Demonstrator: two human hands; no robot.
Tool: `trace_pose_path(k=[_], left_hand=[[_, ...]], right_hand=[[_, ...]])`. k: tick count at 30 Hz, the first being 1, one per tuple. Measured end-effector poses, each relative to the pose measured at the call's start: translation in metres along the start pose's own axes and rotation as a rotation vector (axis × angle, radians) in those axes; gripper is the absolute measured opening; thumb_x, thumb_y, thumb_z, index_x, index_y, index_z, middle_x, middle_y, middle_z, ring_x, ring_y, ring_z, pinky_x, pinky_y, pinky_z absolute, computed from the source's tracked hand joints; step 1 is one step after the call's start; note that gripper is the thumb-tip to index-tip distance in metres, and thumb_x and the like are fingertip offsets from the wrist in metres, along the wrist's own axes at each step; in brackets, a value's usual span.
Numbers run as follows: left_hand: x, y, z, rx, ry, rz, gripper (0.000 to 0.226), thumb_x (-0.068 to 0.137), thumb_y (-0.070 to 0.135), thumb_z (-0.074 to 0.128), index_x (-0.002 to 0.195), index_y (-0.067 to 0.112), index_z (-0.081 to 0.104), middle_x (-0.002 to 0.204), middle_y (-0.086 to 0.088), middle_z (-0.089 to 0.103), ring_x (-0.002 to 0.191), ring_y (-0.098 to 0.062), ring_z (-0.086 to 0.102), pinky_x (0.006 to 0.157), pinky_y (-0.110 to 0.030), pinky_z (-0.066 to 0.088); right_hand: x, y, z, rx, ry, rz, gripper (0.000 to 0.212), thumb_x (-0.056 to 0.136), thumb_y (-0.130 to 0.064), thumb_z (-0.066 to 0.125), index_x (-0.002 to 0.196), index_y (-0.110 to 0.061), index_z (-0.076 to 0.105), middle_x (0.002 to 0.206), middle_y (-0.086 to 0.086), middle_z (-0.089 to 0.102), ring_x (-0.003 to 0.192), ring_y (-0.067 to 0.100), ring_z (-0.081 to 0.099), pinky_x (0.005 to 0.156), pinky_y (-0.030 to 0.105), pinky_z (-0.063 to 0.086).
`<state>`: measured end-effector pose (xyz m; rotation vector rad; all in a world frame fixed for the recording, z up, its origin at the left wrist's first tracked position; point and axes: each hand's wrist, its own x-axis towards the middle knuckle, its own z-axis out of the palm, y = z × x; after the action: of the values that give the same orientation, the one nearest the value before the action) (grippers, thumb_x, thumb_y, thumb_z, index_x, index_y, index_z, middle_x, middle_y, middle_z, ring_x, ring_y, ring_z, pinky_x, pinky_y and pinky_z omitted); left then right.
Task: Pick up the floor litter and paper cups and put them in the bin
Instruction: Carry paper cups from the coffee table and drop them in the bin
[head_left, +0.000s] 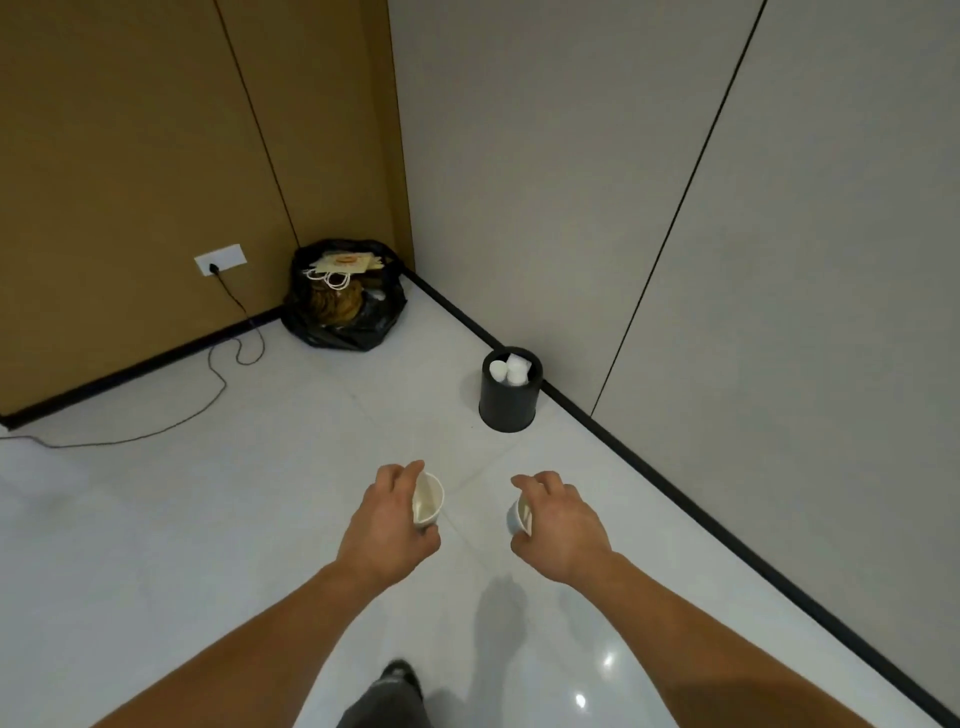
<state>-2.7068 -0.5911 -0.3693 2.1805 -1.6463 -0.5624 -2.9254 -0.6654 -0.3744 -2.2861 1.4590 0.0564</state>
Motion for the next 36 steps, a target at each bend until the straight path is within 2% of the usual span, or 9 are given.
trace_pose_path(k=[6,13,19,24,30,33,36], left_hand=[[0.15,-0.002,0.016,-0.028,-0.048,0.051,0.081,0.077,0.036,0.069,0.145,0.025,0.028,0.139,0.003,0.032,0.119,-0.02,0.044,0.095,-0.032,0.045],[0.319,0.006,-0.003,-0.017,-0.127,0.168,0.083,0.075,0.039,0.072,0.144,0.027,0.027,0.135,0.005,0.033,0.117,-0.018,0.045,0.095,-0.029,0.045],[0.423,0.011,-0.003,0.007,-0.194,0.217,0.084,0.077,0.037,0.071,0.146,0.03,0.025,0.132,0.004,0.034,0.114,-0.016,0.044,0.093,-0.026,0.045],[0.519,0.017,0.017,0.03,-0.25,0.196,0.081,0.08,0.035,0.068,0.146,0.03,0.022,0.137,0.003,0.029,0.12,-0.018,0.041,0.095,-0.027,0.045],[0.649,0.023,0.072,0.015,-0.287,0.156,0.08,0.08,0.035,0.07,0.145,0.03,0.025,0.139,0.002,0.03,0.123,-0.017,0.042,0.092,-0.023,0.049],[0.71,0.014,0.12,0.019,-0.338,0.139,0.08,0.082,0.038,0.069,0.146,0.031,0.022,0.141,0.004,0.028,0.126,-0.015,0.04,0.09,-0.018,0.046],[0.758,-0.008,0.184,0.005,-0.364,0.131,0.078,0.081,0.037,0.071,0.146,0.026,0.028,0.138,0.001,0.036,0.122,-0.015,0.044,0.083,-0.013,0.041]], right_hand=[[0.13,0.019,-0.027,-0.009,0.018,0.048,0.072,0.084,-0.037,0.061,0.148,-0.03,0.027,0.144,0.0,0.034,0.122,0.023,0.042,0.096,0.032,0.045],[0.26,0.038,-0.074,0.052,0.064,0.186,0.072,0.082,-0.041,0.066,0.144,-0.03,0.032,0.14,-0.002,0.038,0.12,0.021,0.045,0.097,0.031,0.047],[0.343,0.057,-0.084,0.113,0.005,0.276,0.077,0.08,-0.042,0.069,0.146,-0.032,0.028,0.143,-0.003,0.036,0.122,0.021,0.045,0.097,0.032,0.047],[0.436,0.09,-0.089,0.141,-0.022,0.276,0.075,0.079,-0.042,0.07,0.142,-0.032,0.03,0.14,-0.003,0.039,0.12,0.02,0.046,0.094,0.03,0.046],[0.57,0.15,-0.079,0.223,-0.105,0.286,0.078,0.082,-0.047,0.067,0.145,-0.031,0.024,0.139,-0.004,0.037,0.12,0.016,0.044,0.099,0.029,0.045],[0.628,0.182,-0.054,0.245,-0.141,0.314,0.077,0.084,-0.049,0.065,0.146,-0.031,0.023,0.139,-0.006,0.037,0.12,0.013,0.044,0.1,0.025,0.044],[0.681,0.215,-0.014,0.279,-0.138,0.378,0.074,0.085,-0.043,0.064,0.147,-0.029,0.026,0.141,-0.006,0.037,0.121,0.013,0.043,0.098,0.025,0.046]])
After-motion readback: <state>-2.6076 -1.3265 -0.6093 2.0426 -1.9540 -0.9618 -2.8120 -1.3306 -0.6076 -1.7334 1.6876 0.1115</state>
